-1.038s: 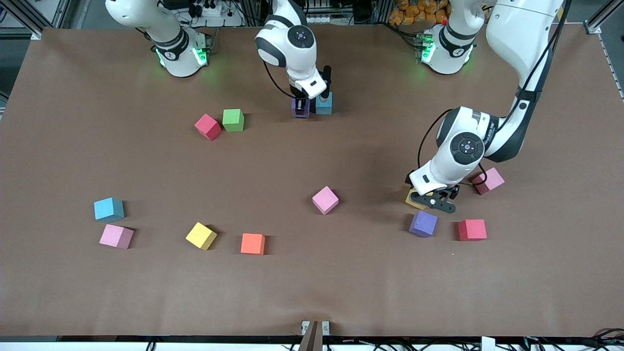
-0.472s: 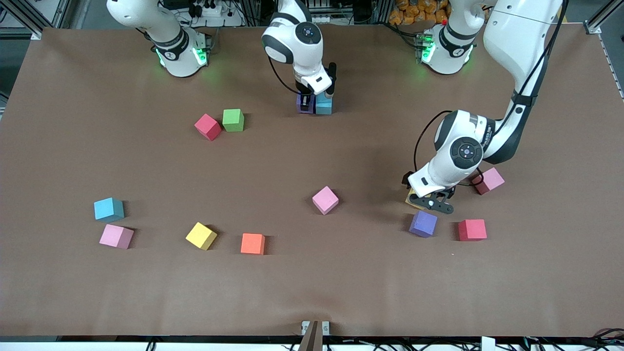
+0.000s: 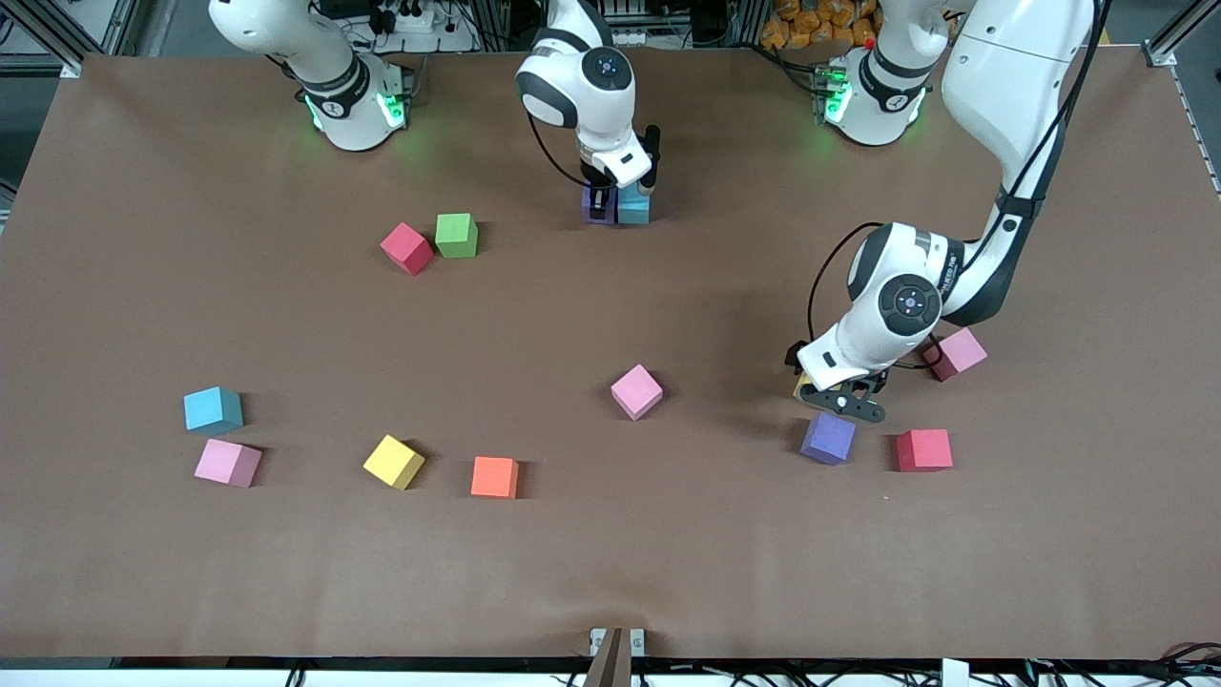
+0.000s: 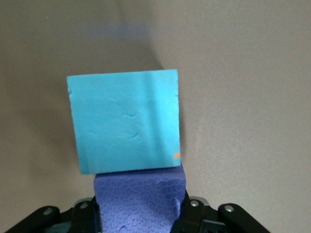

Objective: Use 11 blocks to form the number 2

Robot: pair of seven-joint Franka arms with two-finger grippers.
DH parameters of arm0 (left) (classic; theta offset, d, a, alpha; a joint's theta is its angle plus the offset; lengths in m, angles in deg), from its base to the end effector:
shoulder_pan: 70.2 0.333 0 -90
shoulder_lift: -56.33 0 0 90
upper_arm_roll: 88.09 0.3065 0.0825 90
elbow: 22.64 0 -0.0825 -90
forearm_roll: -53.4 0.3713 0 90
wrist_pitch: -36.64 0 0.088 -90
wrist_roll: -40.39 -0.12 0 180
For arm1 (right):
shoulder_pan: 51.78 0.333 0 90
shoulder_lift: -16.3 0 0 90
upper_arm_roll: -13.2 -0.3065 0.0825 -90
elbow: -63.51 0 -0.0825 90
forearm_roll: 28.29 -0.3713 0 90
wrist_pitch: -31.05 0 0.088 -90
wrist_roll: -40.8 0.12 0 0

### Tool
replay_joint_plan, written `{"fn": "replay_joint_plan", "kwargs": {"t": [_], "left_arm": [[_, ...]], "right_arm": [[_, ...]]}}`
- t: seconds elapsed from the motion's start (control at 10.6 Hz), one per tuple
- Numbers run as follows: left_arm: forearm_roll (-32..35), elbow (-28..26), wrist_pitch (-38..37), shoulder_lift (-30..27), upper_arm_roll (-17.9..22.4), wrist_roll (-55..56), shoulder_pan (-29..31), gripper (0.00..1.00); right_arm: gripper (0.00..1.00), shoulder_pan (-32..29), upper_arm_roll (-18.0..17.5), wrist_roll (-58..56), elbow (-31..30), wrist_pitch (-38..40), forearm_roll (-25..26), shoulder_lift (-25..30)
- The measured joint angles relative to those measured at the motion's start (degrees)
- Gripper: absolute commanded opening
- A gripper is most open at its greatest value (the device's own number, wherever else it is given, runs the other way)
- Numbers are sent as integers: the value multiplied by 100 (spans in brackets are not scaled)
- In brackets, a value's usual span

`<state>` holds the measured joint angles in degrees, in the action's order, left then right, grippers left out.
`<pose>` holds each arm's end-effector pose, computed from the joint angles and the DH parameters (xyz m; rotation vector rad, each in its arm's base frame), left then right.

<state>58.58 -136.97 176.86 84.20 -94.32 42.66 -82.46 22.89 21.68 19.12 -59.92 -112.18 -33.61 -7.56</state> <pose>0.5630 -0.1866 0.2012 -3.0845 0.5323 0.0450 0.2233 0.5020 0.1886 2.3089 2.0828 -0.0886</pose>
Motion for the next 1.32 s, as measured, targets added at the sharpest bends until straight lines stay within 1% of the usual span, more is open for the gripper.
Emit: {"fn": "replay_joint_plan", "kwargs": {"t": [0.09,0.19,0.28,0.38,0.57,0.75,0.85,1.13,1.32], "left_arm": [[0,1,0,19,0,-1,-13,100],[0,1,5,50,0,-1,-34,100],[0,1,22,89,0,-1,-51,90],[0,1,35,119,0,-1,-58,79],[14,1,43,136,1,-97,-61,61],[16,12,47,131,13,-557,-61,42],[16,20,47,132,32,-753,-60,39],[32,36,46,91,39,-993,-74,41],[60,-37,26,-90,-11,-1158,-136,41]], "right_arm": [[50,1,0,0,20,0,0,-21],[73,1,0,0,32,0,0,-35],[100,2,0,10,37,0,-2,-42],[100,2,0,32,44,0,-2,-44],[100,2,1,64,53,5,-2,-47],[100,2,2,75,56,17,-3,-47],[100,2,5,78,60,19,-3,-47],[100,2,12,80,114,242,-4,22],[100,1,16,81,130,426,-5,146]]}}
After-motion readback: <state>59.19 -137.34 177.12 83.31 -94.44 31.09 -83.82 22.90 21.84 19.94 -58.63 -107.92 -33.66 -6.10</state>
